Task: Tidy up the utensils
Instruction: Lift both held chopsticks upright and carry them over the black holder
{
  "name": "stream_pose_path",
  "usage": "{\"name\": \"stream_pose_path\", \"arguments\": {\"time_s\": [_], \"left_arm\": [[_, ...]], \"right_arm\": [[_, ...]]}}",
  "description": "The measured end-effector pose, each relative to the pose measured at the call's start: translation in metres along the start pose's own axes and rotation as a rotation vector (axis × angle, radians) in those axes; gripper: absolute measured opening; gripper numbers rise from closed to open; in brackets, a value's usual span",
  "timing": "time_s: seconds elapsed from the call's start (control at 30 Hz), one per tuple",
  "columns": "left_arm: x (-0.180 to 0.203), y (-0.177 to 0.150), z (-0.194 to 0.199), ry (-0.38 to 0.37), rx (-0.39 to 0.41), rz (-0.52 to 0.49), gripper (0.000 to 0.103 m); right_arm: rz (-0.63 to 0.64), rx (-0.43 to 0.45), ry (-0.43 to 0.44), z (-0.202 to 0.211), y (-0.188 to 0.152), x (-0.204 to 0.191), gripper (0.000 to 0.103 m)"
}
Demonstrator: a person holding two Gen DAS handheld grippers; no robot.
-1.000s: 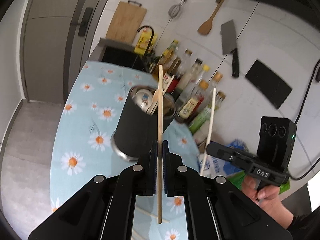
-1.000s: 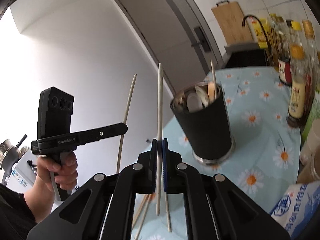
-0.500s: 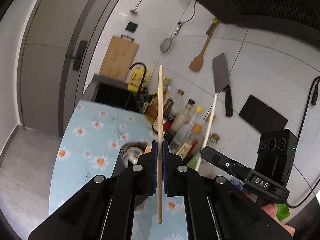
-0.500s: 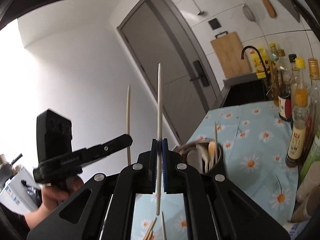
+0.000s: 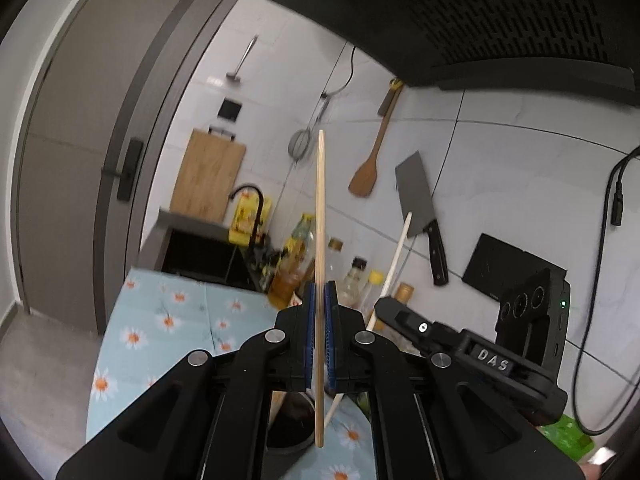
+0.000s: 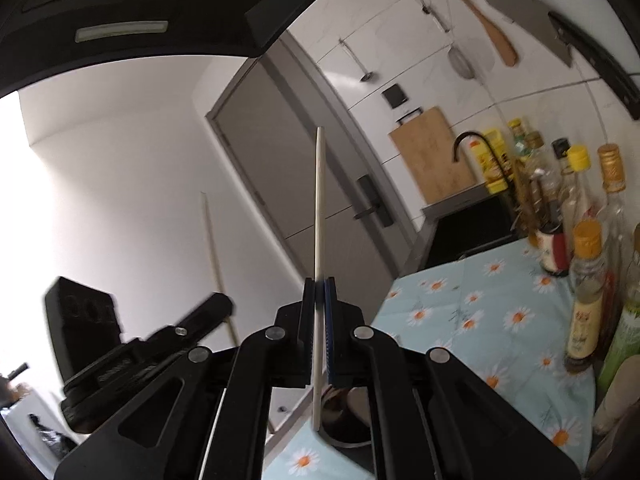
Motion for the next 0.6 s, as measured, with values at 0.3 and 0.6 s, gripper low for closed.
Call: {"name": "stream_pose_path", "arguments": {"time_s": [0.3,0.6], "left_arm": [[0.000,-0.007,-0.028,0.071,0.019,-0.059,0.004],[-0.020,-0.022,-0.048,0.106,-0.022,-0.012,0.004]], "right_arm": [[0.041,-0.004,-0.084,-0.025,-0.011,0.010,0.006],[0.074,-0.045,-0.116,-0.045,-0.026,0.014,0.006]]}}
Point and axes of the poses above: each gripper's, at about its wrist camera, not at the fingertips, and z roughly against the way its jaws point, x to its right, y to its top, the point moved 1 cm from there along -z, roughly the way its jaws point, and after that the axes turned 13 degrees about -x, right-handed, at the moved point
